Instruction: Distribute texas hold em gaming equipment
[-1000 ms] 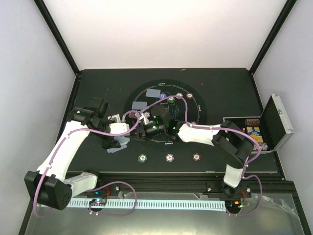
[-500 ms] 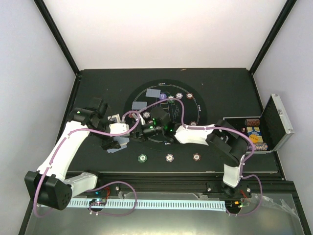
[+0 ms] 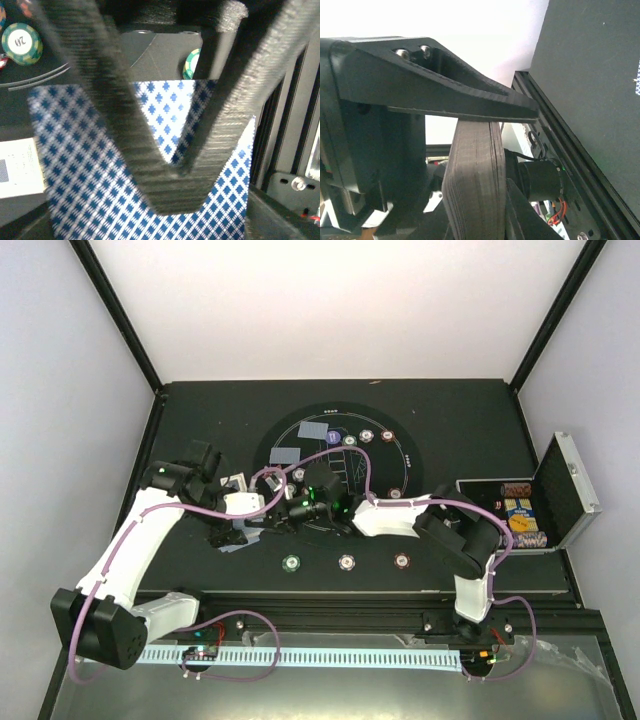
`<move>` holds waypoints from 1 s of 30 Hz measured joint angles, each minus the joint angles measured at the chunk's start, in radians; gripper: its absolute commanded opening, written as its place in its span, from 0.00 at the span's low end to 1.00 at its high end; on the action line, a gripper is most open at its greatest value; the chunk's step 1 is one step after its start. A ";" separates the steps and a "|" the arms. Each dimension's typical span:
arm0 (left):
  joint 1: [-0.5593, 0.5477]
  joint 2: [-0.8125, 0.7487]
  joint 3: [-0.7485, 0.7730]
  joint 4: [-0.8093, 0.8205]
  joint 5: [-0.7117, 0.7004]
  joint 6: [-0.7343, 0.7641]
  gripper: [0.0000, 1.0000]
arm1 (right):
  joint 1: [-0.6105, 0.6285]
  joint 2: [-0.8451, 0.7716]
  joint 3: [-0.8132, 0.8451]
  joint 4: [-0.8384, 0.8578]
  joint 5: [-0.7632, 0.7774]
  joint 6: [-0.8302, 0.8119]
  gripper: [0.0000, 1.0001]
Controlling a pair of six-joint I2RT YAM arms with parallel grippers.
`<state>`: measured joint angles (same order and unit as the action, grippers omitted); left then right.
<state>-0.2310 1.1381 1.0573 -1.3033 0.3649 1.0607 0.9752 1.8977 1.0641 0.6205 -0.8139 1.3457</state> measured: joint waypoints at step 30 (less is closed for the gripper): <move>-0.006 0.013 -0.071 0.055 -0.002 -0.002 0.76 | -0.007 -0.002 -0.057 0.078 -0.002 0.021 0.01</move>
<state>-0.2371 1.1511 0.9863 -1.2488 0.3634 1.0592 0.9684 1.8954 1.0073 0.6983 -0.8154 1.3663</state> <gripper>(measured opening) 0.714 0.157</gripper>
